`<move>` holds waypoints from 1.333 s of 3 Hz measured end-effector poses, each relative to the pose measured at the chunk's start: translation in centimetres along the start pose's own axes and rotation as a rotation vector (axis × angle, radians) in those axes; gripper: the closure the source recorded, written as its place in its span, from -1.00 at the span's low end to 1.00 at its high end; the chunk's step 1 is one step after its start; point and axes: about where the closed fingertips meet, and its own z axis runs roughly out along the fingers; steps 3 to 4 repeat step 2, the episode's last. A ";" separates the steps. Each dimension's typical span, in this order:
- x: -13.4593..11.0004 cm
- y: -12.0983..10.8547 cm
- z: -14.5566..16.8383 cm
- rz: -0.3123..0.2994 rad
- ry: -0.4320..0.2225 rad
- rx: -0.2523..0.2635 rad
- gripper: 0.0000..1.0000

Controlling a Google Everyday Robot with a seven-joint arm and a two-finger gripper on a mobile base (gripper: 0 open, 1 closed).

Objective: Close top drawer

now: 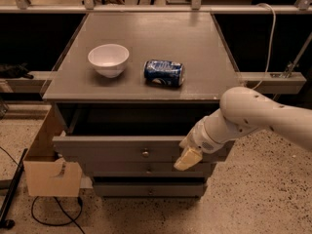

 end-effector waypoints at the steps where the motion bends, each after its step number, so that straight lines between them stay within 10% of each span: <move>1: 0.0 0.0 0.0 0.000 0.000 0.000 -1.00; 4: 0.0 0.0 0.0 0.000 0.000 0.000 -1.00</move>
Offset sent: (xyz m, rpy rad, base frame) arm 0.0000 0.0000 0.0000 0.0000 0.0000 0.0000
